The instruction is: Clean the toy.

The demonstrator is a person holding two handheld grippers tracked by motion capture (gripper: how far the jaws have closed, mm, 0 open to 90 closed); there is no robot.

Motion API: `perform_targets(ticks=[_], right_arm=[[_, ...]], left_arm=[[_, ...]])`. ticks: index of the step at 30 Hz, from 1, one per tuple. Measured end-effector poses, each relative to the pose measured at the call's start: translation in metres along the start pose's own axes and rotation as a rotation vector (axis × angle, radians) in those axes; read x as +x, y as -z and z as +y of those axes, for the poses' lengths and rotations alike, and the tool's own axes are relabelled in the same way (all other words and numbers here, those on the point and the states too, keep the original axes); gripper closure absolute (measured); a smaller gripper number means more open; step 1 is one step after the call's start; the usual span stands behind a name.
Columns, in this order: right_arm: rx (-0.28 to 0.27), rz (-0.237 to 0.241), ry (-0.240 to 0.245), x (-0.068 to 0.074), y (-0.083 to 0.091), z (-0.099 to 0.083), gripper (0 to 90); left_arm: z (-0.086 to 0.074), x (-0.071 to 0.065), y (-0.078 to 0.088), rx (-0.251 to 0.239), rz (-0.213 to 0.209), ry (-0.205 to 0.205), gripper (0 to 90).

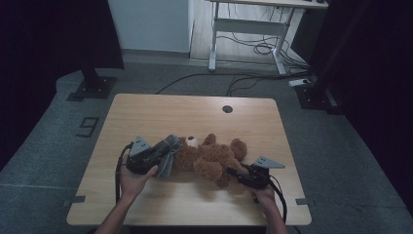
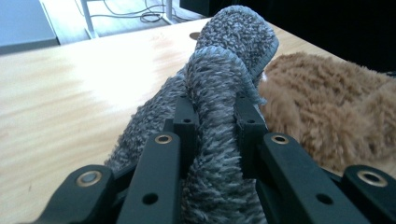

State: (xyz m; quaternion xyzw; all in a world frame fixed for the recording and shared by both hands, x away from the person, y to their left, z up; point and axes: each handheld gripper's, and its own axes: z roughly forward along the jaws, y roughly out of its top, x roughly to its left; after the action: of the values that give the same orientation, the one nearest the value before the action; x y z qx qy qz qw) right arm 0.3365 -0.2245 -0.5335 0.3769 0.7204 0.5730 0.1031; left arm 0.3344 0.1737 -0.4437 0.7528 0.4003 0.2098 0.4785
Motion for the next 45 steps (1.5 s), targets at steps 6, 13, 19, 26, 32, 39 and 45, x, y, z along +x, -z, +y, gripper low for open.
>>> perform_targets(ticks=[6, 13, 19, 26, 32, 39, 45], right_arm=[[0.004, -0.004, 0.032, 0.0, 0.001, 0.0, 55.7], [0.017, -0.006, 0.072, -0.001, 0.003, 0.0, 54.8], [0.027, 0.001, 0.08, -0.001, 0.004, 0.0, 47.8], [0.053, -0.013, 0.024, 0.0, 0.005, 0.003, 35.7], [0.088, -0.016, -0.054, 0.001, 0.01, 0.015, 19.9], [0.032, -0.017, -0.118, -0.003, 0.02, 0.04, 17.2], [0.178, -0.01, -0.098, 0.005, -0.009, 0.053, 13.4]], left_arm=[[0.023, 0.0, -0.012, -0.009, -0.025, -0.006, 75.0], [0.036, -0.005, -0.042, 0.064, -0.053, -0.014, 74.9], [0.018, -0.014, -0.056, 0.105, -0.087, -0.01, 75.8], [0.003, -0.014, -0.05, 0.087, -0.099, 0.0, 76.3], [-0.012, -0.016, -0.043, 0.052, -0.105, 0.009, 76.6], [-0.026, -0.021, -0.033, 0.023, -0.122, 0.021, 76.7], [-0.038, -0.023, -0.025, 0.009, -0.138, 0.031, 76.7]])
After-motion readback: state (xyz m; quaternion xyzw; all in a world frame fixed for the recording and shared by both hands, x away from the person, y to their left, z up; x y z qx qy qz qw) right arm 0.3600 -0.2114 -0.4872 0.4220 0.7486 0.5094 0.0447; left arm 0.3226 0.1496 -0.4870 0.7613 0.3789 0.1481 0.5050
